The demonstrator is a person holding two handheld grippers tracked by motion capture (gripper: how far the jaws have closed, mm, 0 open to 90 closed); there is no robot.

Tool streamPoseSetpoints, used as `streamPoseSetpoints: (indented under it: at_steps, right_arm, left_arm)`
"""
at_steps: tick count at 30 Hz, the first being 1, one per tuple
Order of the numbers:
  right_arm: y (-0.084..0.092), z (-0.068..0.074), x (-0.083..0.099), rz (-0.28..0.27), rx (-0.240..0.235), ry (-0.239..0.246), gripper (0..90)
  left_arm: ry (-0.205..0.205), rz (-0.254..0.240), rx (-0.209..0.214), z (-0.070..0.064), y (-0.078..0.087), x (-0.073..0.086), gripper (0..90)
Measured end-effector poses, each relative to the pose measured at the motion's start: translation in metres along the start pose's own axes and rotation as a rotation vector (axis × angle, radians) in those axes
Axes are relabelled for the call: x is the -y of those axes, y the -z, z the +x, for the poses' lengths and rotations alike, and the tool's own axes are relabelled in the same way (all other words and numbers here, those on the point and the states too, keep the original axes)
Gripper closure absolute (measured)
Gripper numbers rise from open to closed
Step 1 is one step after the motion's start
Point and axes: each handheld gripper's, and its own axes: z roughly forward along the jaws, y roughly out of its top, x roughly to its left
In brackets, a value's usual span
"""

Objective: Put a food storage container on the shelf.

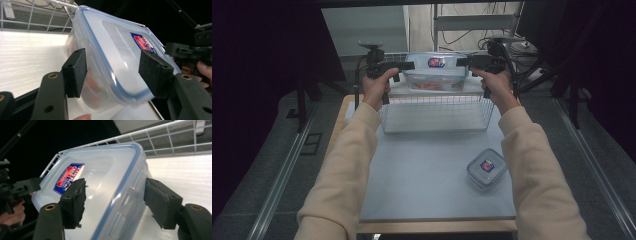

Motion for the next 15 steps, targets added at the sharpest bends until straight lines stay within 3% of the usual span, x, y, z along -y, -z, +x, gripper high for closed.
streamPoseSetpoints:
  at_steps: [3, 5, 6, 9, 11, 13, 15]
  right_arm:
    - [0.003, 0.004, 0.002, -0.017, -0.003, -0.001, 29.7]
    - [0.01, 0.012, 0.004, -0.048, 0.02, 0.044, 28.1]
    - [0.01, 0.012, 0.004, -0.048, 0.02, 0.044, 28.1]
    - [0.021, 0.016, 0.005, -0.068, 0.016, 0.074, 31.8]
    - [0.033, 0.016, 0.011, -0.054, 0.012, 0.108, 40.1]
    - [0.036, 0.016, 0.013, -0.053, 0.011, 0.111, 42.3]
    - [0.046, 0.012, 0.025, -0.05, -0.005, 0.138, 50.8]
  left_arm:
    - [0.007, -0.002, 0.017, 0.002, 0.002, 0.003, 40.3]
    - [0.016, -0.021, 0.021, 0.003, 0.007, 0.005, 39.6]
    - [0.016, -0.021, 0.021, 0.003, 0.007, 0.005, 39.5]
    - [0.001, -0.024, 0.012, 0.001, 0.015, 0.007, 39.5]
    - [-0.032, -0.015, 0.003, -0.002, 0.022, 0.012, 38.6]
    - [-0.035, -0.022, 0.013, -0.003, 0.026, 0.014, 38.6]
    - [-0.052, -0.021, 0.017, -0.005, 0.033, 0.019, 38.4]
